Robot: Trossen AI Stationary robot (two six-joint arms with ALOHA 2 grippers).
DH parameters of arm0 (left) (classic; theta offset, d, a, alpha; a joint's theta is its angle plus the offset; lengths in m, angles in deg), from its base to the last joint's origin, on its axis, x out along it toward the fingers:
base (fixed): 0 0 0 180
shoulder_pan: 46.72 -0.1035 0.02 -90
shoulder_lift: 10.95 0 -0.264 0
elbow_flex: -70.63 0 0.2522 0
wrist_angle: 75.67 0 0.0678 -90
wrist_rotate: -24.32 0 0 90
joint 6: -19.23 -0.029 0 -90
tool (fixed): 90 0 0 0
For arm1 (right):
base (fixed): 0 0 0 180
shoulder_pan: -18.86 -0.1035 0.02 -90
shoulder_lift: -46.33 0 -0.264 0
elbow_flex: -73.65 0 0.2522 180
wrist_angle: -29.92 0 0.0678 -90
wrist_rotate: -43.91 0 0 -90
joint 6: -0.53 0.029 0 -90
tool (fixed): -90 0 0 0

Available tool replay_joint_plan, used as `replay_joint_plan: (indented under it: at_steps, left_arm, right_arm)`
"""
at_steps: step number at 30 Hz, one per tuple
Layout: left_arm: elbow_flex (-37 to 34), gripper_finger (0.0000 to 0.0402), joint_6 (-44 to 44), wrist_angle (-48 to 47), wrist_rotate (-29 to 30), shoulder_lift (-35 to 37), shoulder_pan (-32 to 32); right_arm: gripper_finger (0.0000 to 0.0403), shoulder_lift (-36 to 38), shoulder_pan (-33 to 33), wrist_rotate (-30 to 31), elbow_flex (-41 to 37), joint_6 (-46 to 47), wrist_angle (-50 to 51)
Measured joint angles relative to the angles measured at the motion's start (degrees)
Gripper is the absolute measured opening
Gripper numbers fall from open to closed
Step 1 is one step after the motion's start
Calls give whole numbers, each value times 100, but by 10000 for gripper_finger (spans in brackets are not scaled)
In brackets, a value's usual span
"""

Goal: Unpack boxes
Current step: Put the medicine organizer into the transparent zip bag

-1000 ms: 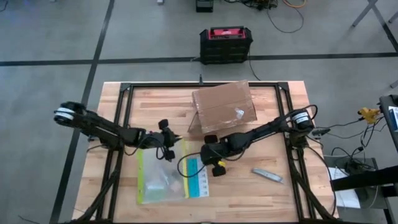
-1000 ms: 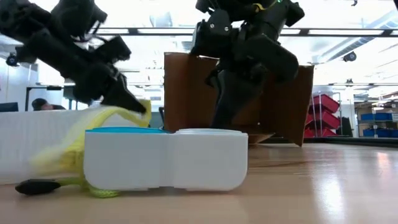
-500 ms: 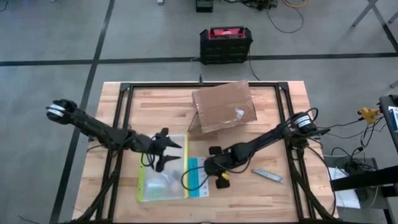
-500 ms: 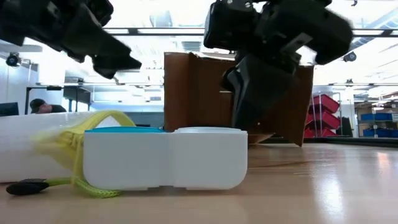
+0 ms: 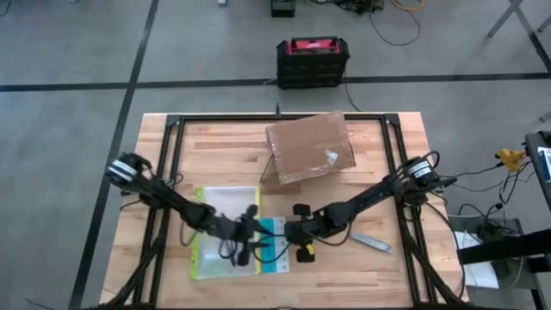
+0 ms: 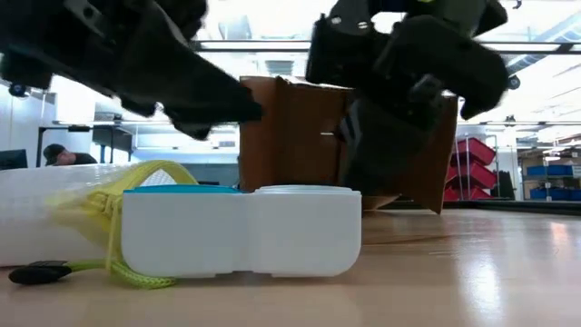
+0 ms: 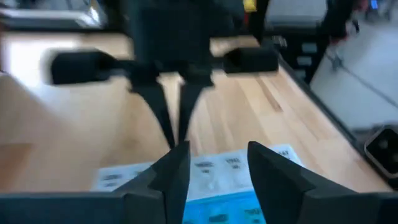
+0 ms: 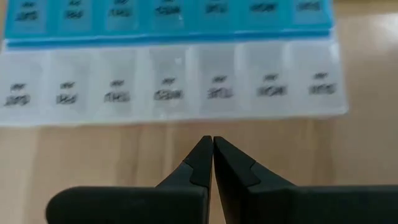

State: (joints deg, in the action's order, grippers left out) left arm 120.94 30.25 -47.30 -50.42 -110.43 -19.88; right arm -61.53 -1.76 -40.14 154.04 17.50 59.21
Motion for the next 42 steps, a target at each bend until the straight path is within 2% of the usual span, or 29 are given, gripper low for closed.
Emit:
replay_joint_plan:
  at_steps: [5, 9, 16, 25, 30, 35, 42]
  left_arm:
    - [479, 116, 47, -553, -372, -504, -79]
    - [465, 108, 162, -816, -456, -500, -113]
    - [345, 105, 365, -1159, -475, -384, -117]
    - [357, 103, 664, -1215, -530, -605, -194]
    - [360, 98, 732, -1196, -531, -678, -238]
    - [342, 91, 680, -1201, -529, -655, -256]
    - [326, 86, 592, -1218, -552, -623, -304]
  right_arm:
    - [0, -4, -189, 40, -162, 258, -146]
    - [0, -4, -392, 293, -237, 191, -731]
    - [0, -66, -368, 756, -287, 146, -1011]
    - [0, -109, -376, 580, -263, 44, -1415]
    - [0, -24, -376, 376, -207, -3, -1992]
    - [0, 118, -392, 522, -31, -238, -1501]
    - [6, 672, -501, 1073, 74, -1481, -183]
